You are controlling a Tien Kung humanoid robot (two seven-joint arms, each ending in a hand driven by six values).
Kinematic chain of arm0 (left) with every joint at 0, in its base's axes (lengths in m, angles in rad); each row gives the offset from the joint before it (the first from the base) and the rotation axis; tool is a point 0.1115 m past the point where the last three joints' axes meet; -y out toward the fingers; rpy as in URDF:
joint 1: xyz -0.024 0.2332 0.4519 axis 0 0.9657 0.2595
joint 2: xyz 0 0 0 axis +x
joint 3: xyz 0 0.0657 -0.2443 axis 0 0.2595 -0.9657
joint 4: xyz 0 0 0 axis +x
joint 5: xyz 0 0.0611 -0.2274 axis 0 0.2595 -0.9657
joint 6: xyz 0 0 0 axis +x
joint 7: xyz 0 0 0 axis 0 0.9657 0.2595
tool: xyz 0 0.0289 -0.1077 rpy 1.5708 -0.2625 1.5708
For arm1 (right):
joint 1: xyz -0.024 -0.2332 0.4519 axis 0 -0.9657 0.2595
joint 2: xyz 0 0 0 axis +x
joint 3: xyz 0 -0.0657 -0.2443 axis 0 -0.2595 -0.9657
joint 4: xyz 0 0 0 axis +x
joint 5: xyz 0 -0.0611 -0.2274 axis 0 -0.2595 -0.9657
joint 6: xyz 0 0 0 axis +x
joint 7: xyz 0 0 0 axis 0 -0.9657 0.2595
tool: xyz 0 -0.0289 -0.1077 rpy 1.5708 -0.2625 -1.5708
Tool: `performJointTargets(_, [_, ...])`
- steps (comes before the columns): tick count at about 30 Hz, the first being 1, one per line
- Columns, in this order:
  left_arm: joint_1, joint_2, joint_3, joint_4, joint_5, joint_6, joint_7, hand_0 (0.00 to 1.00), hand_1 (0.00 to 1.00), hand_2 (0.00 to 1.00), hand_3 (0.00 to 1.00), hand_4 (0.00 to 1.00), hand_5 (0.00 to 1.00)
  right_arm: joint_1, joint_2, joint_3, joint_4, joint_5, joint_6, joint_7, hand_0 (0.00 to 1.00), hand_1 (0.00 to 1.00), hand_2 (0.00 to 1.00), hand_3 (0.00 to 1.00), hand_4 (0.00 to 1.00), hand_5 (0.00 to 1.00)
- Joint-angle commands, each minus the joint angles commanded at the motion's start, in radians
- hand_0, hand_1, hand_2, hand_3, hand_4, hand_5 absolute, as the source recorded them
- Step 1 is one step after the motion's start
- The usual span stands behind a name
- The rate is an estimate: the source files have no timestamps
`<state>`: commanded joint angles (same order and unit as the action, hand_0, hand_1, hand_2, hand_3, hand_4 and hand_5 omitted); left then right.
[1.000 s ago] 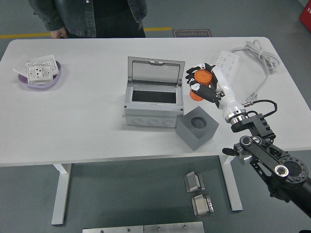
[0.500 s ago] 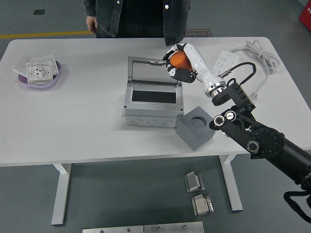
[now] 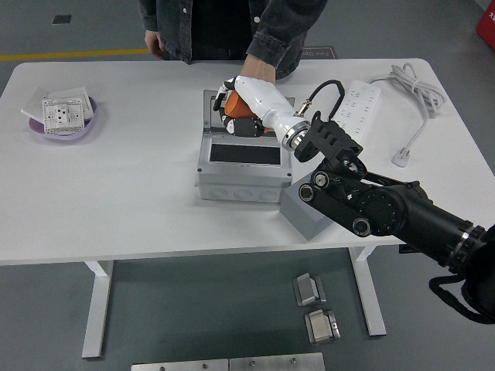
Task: Pick up the cylinder from the cube,place it in the box,flap close box
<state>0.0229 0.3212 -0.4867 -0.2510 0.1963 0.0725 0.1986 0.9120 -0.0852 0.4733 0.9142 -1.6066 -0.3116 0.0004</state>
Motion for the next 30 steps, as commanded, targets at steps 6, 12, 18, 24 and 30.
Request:
performJointTargets(6, [0.0,-0.001,0.006,0.0,-0.003,0.001,-0.001,0.691,0.708,0.661,0.804,0.701,0.214,0.024,0.026,-0.11,-0.08,0.035,0.003,0.031,0.002,0.042,0.213,0.174,0.002,0.002])
performJointTargets(12, [-0.001,-0.002,0.014,0.001,-0.007,0.001,0.0,0.688,0.709,0.662,0.803,0.704,0.218,0.043,0.047,-0.171,-0.141,0.086,-0.008,0.064,0.002,0.044,0.219,0.17,0.002,0.002])
performJointTargets(18, [-0.007,-0.002,0.01,-0.001,0.003,0.001,-0.001,0.688,0.708,0.666,0.803,0.714,0.244,0.059,0.065,-0.206,-0.188,0.134,-0.001,0.095,0.002,0.046,0.223,0.169,0.002,0.002])
performJointTargets(24, [-0.011,-0.004,0.0,-0.004,0.017,0.002,-0.001,0.688,0.707,0.666,0.801,0.717,0.247,0.067,0.07,-0.225,-0.232,0.167,0.037,0.135,0.002,0.052,0.228,0.178,0.002,0.002])
performJointTargets(30, [-0.014,-0.003,-0.001,-0.005,0.025,0.002,-0.001,0.686,0.707,0.666,0.801,0.718,0.249,0.077,0.069,-0.242,-0.271,0.2,0.064,0.173,0.03,0.085,0.257,0.283,0.005,0.002])
